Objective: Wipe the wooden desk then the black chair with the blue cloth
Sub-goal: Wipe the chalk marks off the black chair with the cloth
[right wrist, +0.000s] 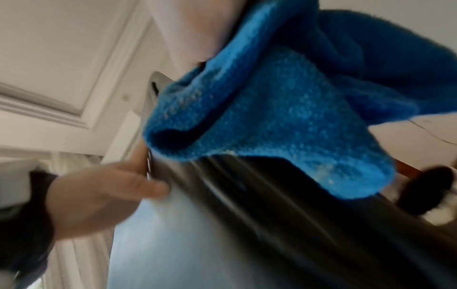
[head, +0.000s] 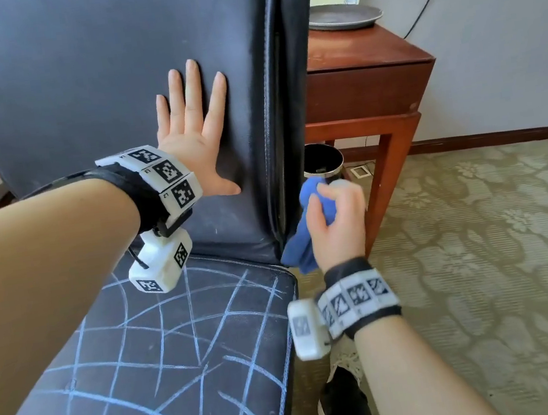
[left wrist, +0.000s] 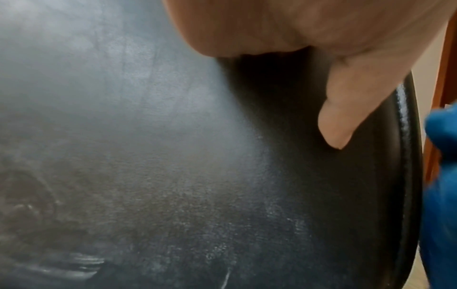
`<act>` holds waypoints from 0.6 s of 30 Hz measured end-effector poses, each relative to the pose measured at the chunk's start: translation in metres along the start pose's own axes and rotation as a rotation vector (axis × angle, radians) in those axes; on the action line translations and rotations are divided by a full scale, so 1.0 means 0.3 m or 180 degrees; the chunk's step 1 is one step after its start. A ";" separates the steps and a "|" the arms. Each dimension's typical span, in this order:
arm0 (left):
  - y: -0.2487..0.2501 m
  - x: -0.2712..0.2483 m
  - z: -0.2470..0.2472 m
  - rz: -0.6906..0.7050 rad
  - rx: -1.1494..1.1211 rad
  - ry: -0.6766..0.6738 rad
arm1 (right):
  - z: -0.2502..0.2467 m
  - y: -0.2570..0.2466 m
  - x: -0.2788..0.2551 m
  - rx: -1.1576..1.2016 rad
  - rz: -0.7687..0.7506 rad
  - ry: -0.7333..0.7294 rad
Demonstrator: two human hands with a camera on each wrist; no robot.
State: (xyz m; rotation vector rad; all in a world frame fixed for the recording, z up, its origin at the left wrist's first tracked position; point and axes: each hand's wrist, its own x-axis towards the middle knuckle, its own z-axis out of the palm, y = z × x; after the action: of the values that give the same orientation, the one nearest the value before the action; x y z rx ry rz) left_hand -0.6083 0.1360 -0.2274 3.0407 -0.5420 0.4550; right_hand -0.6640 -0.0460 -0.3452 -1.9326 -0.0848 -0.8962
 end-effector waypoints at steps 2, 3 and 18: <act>0.011 0.004 0.004 -0.0067 0.0002 -0.0044 | -0.021 -0.036 0.118 0.0001 -0.0248 0.0154; 0.015 0.007 0.007 -0.0092 -0.0006 -0.0048 | -0.023 -0.059 0.179 0.0067 -0.0421 0.0210; 0.026 0.033 0.048 -0.0161 -0.0259 0.0254 | 0.153 0.116 -0.088 0.0228 0.0816 -0.0641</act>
State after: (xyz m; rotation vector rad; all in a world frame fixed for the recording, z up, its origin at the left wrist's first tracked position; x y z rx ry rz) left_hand -0.5981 0.1243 -0.2388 2.9368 -0.4666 0.5356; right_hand -0.6437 -0.0201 -0.3993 -1.9099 0.0127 -0.5220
